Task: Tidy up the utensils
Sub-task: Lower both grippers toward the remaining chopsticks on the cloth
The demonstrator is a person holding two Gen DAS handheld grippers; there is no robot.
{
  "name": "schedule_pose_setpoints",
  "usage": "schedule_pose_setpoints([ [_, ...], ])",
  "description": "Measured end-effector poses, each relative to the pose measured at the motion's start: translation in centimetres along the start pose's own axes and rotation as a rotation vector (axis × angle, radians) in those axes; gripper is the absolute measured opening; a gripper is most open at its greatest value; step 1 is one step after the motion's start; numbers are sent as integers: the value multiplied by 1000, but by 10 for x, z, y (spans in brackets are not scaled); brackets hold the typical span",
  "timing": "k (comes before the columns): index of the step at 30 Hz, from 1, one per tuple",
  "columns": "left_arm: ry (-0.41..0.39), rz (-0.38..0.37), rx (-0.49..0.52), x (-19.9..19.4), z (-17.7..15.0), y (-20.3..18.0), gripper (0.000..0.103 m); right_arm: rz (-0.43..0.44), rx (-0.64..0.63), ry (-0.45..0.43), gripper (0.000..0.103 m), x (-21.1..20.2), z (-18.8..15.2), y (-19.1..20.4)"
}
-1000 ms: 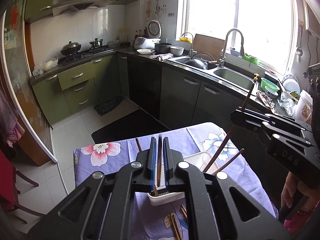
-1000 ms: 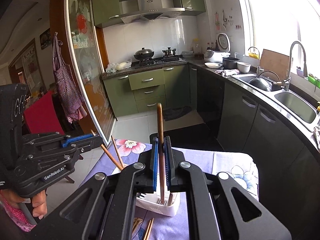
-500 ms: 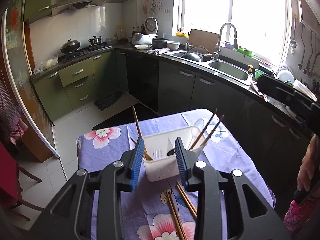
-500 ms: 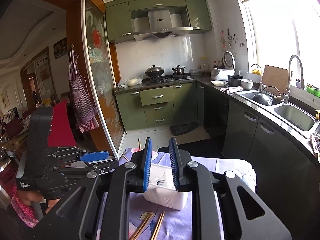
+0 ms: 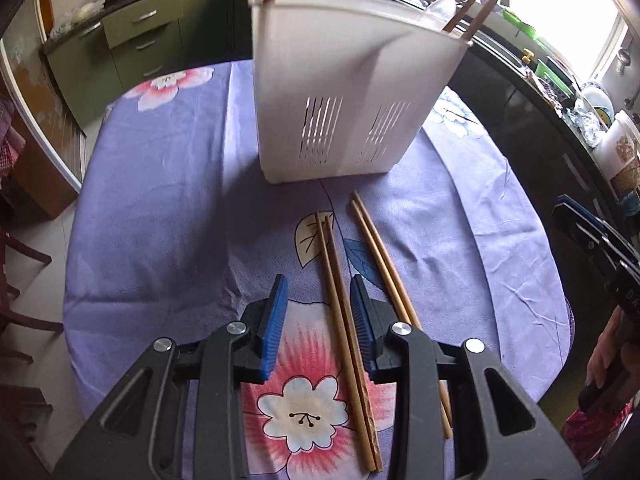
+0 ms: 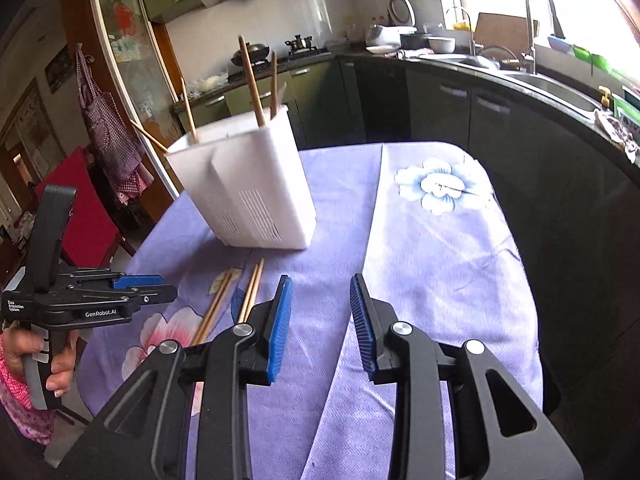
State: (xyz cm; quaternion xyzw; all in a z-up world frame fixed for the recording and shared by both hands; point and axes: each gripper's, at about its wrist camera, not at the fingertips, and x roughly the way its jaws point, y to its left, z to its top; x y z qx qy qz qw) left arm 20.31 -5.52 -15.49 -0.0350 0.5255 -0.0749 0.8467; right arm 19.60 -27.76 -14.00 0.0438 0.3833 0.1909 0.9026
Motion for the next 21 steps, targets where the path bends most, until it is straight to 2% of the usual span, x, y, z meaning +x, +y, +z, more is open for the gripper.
schedule_pose_setpoints([
  [3, 25, -9, -26, 17, 1, 3, 29, 13, 10, 30, 30, 14, -11, -4],
  [6, 46, -16, -52, 29, 5, 6, 25, 27, 19, 44, 30, 27, -8, -2],
  [12, 63, -13, -44, 41, 12, 3, 25, 39, 23, 50, 30, 33, -1, -1],
  [21, 108, 68, 3, 54, 13, -8, 25, 57, 34, 53, 32, 33, 4, -3],
])
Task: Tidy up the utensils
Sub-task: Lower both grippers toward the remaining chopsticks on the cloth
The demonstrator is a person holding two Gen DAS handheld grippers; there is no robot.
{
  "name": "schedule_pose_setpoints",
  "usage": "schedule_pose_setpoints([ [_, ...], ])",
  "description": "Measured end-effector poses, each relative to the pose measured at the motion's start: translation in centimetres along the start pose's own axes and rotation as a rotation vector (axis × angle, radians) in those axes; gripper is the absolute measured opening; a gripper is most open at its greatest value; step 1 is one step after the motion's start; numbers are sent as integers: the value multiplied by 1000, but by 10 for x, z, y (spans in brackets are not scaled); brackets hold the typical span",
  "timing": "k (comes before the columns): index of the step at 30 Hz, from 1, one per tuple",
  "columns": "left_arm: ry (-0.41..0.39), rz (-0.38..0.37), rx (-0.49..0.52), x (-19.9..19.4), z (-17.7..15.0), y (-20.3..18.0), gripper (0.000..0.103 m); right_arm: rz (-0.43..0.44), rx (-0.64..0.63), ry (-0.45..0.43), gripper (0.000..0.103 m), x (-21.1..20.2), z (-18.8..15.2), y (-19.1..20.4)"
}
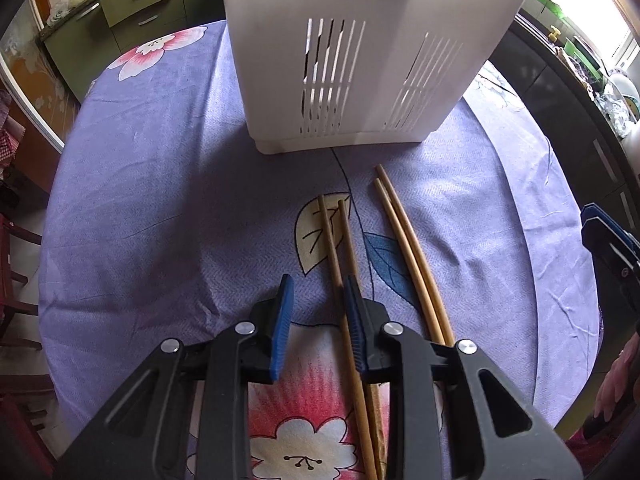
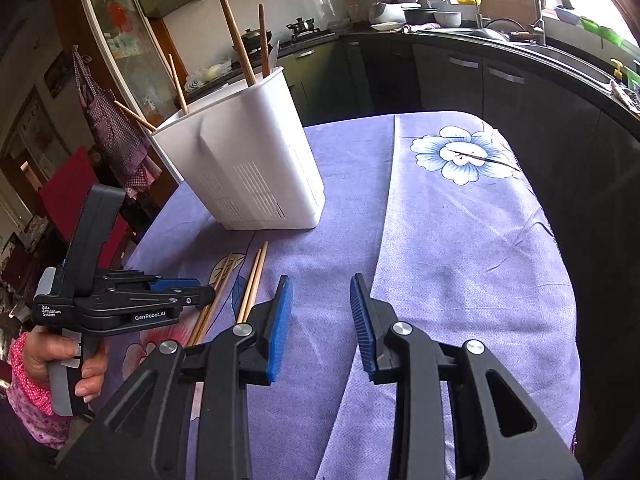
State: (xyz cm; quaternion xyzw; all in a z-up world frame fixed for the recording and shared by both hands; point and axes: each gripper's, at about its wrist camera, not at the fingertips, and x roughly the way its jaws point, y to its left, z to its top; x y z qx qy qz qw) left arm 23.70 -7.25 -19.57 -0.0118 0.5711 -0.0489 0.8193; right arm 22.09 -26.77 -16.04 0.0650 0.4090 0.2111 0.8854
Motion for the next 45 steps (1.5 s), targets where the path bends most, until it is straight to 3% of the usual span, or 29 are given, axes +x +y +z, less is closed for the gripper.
schedule_pose_setpoints([
  [5, -3, 45, 27, 2, -1, -5, 25, 9, -18, 14, 33, 6, -1, 8],
  [8, -6, 66, 35, 2, -1, -3, 9, 7, -60, 37, 34, 16, -3, 19],
  [10, 1, 64, 13, 1, -1, 6, 9, -8, -103, 51, 39, 24, -5, 29],
  [19, -25, 64, -2, -13, -10, 35, 7, -61, -249, 120, 39, 79, -12, 71],
  [32, -9, 36, 15, -4, -9, 38, 7, -196, -271, 128, 40, 103, -6, 66],
  [35, -10, 34, 19, -4, -9, 38, 7, -148, -237, 127, 40, 98, -3, 63],
  [45, -7, 41, 30, -3, -10, 36, 7, -175, -319, 200, 34, 125, -6, 88],
])
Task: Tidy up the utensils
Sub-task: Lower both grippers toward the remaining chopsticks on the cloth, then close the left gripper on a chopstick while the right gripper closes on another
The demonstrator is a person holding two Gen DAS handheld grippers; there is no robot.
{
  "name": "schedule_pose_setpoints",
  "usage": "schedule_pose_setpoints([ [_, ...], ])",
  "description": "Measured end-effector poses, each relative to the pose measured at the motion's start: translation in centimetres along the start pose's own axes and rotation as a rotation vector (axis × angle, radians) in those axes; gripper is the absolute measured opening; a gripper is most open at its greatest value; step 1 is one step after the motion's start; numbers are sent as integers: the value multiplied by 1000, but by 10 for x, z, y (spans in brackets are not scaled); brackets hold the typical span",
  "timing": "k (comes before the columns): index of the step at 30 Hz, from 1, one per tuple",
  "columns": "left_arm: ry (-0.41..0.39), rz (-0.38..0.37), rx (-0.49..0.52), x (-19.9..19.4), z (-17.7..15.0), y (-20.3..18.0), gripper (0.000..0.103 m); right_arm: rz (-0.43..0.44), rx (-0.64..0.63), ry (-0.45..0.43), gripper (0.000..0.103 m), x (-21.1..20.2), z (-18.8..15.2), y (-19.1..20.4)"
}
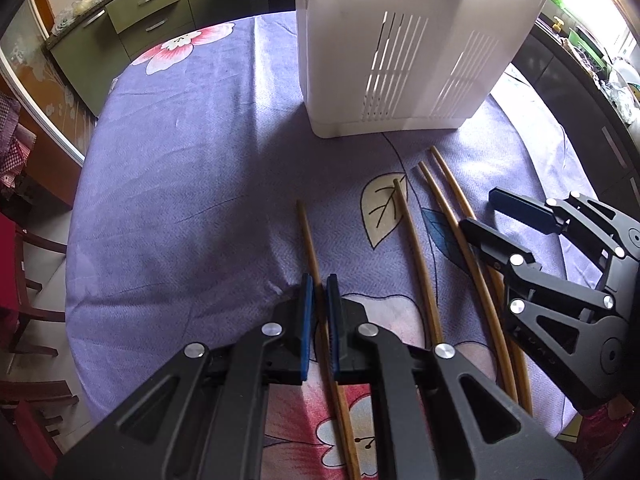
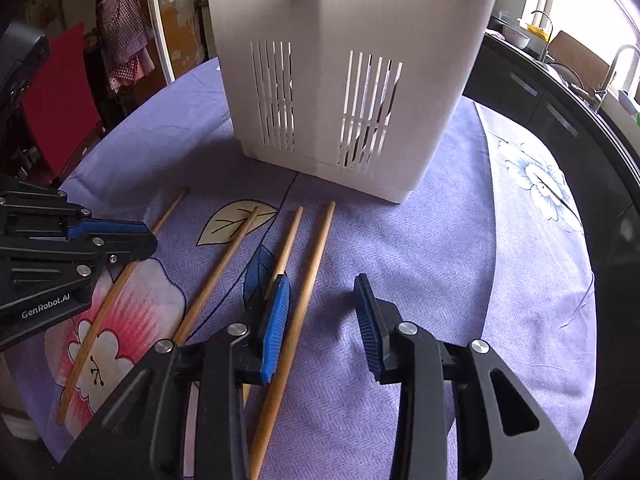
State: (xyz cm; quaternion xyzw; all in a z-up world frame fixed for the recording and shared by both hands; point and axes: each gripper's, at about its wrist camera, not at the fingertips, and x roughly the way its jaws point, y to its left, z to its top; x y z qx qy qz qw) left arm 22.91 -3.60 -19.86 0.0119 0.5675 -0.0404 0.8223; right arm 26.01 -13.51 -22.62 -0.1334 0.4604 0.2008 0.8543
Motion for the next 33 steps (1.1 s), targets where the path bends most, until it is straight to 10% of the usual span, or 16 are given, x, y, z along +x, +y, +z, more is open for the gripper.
schedule_pose_setpoints([
  [13, 1, -5, 14, 0, 1, -2, 7, 74, 87, 52, 7, 3, 8, -15],
  [33, -180, -38, 31, -86, -10, -1, 5, 134, 166, -271, 7, -152, -15, -59],
])
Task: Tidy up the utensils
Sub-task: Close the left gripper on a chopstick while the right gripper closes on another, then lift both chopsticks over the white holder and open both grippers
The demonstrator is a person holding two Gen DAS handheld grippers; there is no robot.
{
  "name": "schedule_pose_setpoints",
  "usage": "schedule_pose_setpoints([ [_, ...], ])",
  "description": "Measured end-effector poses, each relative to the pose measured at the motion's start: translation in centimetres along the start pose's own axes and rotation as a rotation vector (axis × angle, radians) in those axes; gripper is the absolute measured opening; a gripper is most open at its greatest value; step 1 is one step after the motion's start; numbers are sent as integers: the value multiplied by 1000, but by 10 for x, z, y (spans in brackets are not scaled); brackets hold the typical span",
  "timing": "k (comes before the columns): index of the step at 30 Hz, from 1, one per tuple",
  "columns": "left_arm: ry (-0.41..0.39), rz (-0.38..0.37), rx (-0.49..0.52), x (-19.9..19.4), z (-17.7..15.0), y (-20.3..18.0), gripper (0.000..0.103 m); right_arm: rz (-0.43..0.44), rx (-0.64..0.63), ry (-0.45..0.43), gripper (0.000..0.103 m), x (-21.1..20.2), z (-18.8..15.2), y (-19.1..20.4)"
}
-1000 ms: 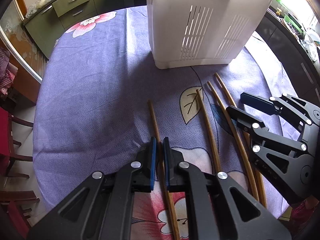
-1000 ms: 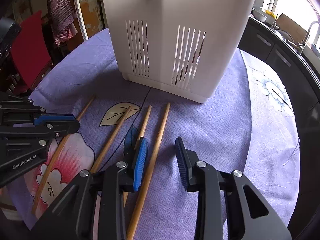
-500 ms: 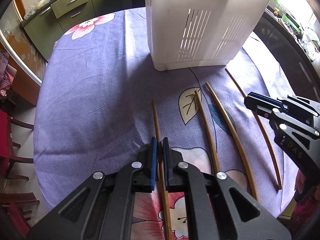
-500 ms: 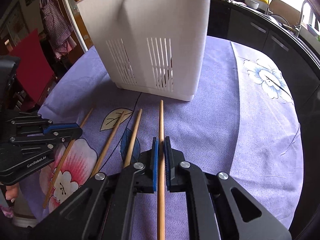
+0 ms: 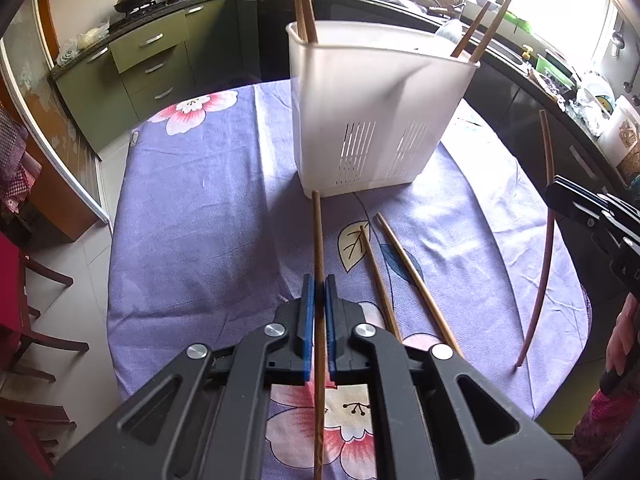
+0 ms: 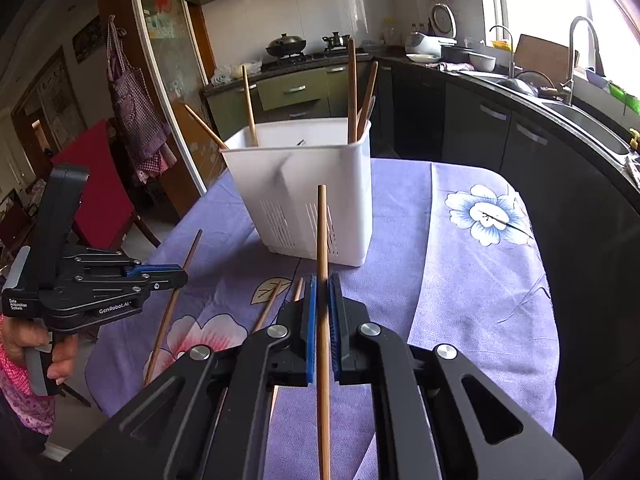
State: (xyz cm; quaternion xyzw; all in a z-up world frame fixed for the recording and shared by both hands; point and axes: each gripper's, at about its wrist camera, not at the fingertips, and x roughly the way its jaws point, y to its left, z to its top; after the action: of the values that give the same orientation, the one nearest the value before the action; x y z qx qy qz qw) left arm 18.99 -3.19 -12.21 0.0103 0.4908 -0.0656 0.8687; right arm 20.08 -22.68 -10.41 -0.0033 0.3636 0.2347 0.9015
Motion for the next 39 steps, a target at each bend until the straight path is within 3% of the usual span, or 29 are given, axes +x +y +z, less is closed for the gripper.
schedule_pose_setpoints([
  [11, -121, -13, 23, -55, 0, -7, 5, 8, 0, -74, 7, -35, 2, 8],
  [29, -190, -38, 28, -77, 4, -9, 5, 30, -7, -121, 7, -51, 14, 13],
  [39, -234, -53, 35, -90, 20, -10, 5, 42, -39, -140, 7, -59, 39, 24],
])
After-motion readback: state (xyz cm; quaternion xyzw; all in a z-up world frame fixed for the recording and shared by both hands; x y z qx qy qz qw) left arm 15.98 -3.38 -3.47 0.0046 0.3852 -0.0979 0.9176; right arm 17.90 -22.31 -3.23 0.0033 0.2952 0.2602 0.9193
